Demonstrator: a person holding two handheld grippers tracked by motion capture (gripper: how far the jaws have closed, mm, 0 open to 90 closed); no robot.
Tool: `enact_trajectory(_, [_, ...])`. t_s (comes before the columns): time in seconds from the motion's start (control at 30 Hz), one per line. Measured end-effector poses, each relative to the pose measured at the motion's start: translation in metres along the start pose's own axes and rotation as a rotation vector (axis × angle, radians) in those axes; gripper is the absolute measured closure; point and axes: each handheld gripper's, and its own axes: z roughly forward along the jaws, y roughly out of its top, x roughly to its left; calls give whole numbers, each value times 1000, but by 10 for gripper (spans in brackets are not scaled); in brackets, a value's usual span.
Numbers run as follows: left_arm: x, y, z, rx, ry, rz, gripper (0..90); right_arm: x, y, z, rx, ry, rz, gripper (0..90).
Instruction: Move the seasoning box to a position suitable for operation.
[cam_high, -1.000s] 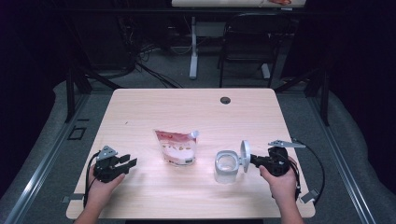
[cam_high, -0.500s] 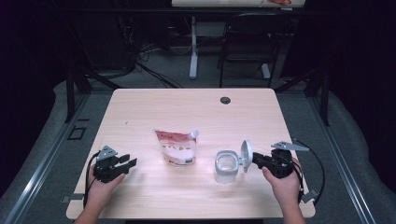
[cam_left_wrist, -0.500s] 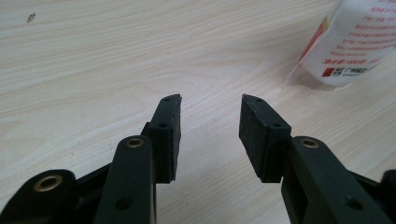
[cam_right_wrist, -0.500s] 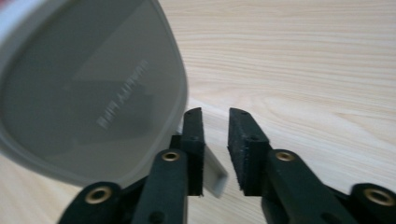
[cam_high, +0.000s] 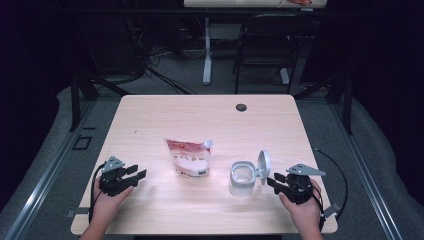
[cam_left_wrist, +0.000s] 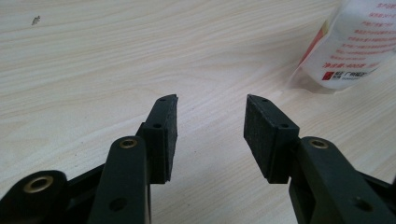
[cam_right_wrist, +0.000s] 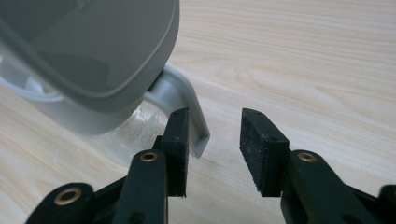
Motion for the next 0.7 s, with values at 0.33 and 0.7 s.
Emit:
enact_trajectory(0.33, [1, 0, 1, -1, 2, -6, 525, 11, -6, 1, 23, 18, -38, 613])
enact_trajectory(0.7, [0, 0, 1, -4, 7, -1, 527, 16, 0, 16, 8, 4, -33, 733])
